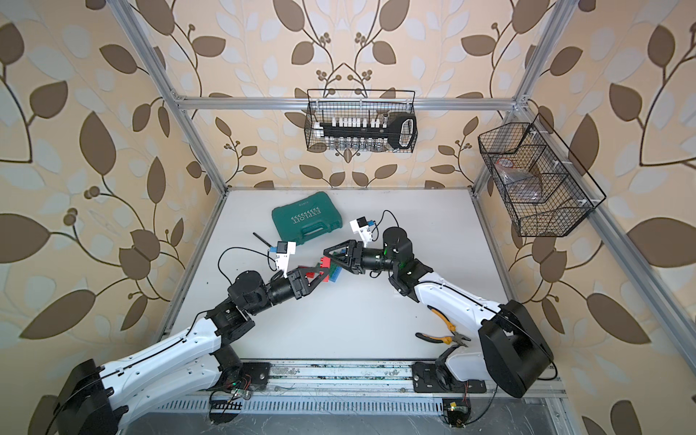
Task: Assemble a small pinwheel with lego
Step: Adjust the lego brick at the center of the board.
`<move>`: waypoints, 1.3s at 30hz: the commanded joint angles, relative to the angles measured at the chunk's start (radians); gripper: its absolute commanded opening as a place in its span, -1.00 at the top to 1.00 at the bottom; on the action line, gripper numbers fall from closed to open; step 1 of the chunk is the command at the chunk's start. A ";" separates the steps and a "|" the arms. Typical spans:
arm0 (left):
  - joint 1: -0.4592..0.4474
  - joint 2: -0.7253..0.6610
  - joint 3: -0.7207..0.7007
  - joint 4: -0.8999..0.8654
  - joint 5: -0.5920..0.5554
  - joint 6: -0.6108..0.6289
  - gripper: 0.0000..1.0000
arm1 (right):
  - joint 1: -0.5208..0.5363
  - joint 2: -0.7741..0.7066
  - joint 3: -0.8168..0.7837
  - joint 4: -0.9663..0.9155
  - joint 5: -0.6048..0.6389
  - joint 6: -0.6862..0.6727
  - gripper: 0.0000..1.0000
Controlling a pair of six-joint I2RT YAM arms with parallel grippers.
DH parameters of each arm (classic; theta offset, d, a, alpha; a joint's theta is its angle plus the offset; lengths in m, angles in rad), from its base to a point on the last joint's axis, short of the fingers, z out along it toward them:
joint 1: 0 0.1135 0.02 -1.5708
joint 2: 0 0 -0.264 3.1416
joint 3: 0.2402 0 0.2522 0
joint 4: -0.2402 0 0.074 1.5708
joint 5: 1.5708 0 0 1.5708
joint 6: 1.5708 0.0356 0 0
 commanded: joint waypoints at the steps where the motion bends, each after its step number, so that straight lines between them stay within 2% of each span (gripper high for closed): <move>1: -0.006 -0.011 0.153 -0.451 0.002 0.220 0.79 | -0.087 -0.106 -0.010 -0.208 0.029 -0.135 -0.44; 3: -0.011 0.055 0.235 -0.675 -0.016 0.305 0.75 | -0.144 -0.152 0.030 -0.443 0.056 -0.307 -0.46; 5: -0.042 0.124 0.274 -0.792 -0.054 0.342 0.75 | -0.166 -0.169 0.089 -0.676 0.126 -0.484 -0.46; 7: -0.143 0.196 0.303 -0.883 -0.223 0.346 0.79 | -0.167 -0.163 0.121 -0.802 0.193 -0.599 -0.46; 10: -0.261 0.349 0.344 -1.010 -0.450 0.300 0.81 | -0.168 -0.143 0.104 -0.835 0.211 -0.649 -0.45; 13: -0.345 0.524 0.355 -1.039 -0.553 0.239 0.81 | -0.168 -0.127 0.060 -0.795 0.190 -0.638 -0.44; 16: -0.374 0.654 0.368 -0.997 -0.559 0.246 0.79 | -0.168 -0.121 0.026 -0.761 0.174 -0.622 -0.43; 19: -0.374 0.711 0.397 -0.978 -0.548 0.271 0.75 | -0.168 -0.126 0.012 -0.754 0.168 -0.623 -0.42; 24: -0.374 0.783 0.417 -0.932 -0.477 0.286 0.56 | -0.169 -0.134 0.009 -0.762 0.167 -0.634 -0.43; 25: -0.374 0.787 0.412 -0.922 -0.465 0.273 0.48 | -0.169 -0.136 0.010 -0.764 0.166 -0.637 -0.43; 27: -0.374 0.771 0.393 -0.900 -0.450 0.256 0.01 | -0.169 -0.137 0.010 -0.765 0.165 -0.638 -0.43; 28: -0.376 0.753 0.375 -0.894 -0.452 0.241 -0.13 | -0.169 -0.139 0.009 -0.765 0.163 -0.638 -0.43; 34: -0.394 0.613 0.234 -0.770 -0.480 0.191 -0.20 | -0.169 -0.138 -0.004 -0.746 0.151 -0.630 -0.43; 39: -0.436 0.576 0.200 -0.733 -0.516 0.190 -0.14 | -0.169 -0.140 -0.001 -0.747 0.147 -0.624 -0.42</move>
